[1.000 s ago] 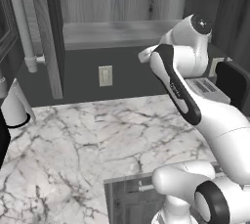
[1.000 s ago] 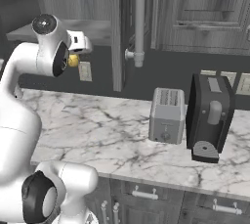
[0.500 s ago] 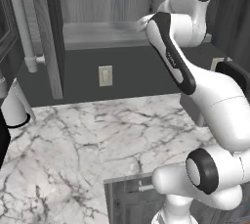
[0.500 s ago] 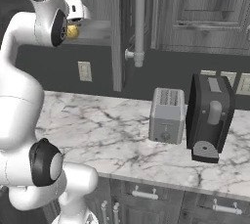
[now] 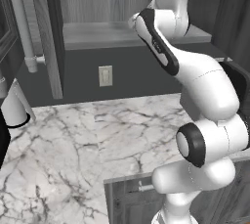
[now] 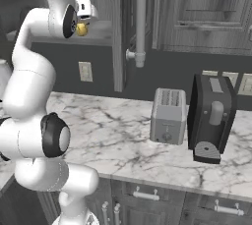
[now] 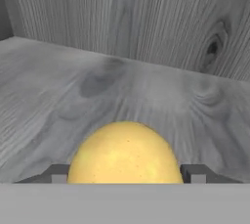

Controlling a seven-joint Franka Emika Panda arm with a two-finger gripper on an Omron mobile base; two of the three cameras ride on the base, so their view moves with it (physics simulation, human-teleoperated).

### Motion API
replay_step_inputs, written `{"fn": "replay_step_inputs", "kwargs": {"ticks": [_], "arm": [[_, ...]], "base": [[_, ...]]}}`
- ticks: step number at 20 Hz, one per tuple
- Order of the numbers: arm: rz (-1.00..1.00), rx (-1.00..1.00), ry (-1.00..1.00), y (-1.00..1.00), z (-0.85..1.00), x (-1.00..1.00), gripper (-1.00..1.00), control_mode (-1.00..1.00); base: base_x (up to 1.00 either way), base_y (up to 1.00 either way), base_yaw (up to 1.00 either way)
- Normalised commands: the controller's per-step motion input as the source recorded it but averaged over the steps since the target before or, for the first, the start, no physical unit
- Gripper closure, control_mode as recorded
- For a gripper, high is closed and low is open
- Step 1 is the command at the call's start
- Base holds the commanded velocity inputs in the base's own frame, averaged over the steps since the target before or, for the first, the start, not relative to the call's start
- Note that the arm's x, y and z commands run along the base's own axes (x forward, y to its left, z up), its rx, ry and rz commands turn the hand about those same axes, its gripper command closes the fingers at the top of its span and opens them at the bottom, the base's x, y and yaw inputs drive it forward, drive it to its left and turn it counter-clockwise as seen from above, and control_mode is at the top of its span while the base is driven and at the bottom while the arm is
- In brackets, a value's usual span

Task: Pick the potato from the counter and place it in the cabinet. Then close the cabinet.

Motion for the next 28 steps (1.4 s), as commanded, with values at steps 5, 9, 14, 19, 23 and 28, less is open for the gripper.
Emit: {"fn": "replay_step_inputs", "kwargs": {"ticks": [5,9,14,19,23,28], "arm": [[-0.05,0.01,-0.09,0.0,-0.02,0.73,1.0,-1.0],[-0.06,0.0,-0.08,0.0,0.04,0.71,1.0,-1.0],[-0.04,0.0,0.0,0.02,0.0,0.72,1.0,-1.0],[-0.02,0.0,0.01,0.0,0.0,0.44,-1.0,-1.0],[0.0,0.0,0.01,0.0,0.0,0.19,-1.0,-1.0],[0.0,0.0,0.02,0.0,-0.2,0.0,-1.0,-1.0]], "base": [[0.0,0.0,0.0],[0.0,0.0,0.0],[0.0,0.0,0.0],[0.0,0.0,0.0],[0.0,0.0,0.0],[0.0,0.0,0.0]]}}
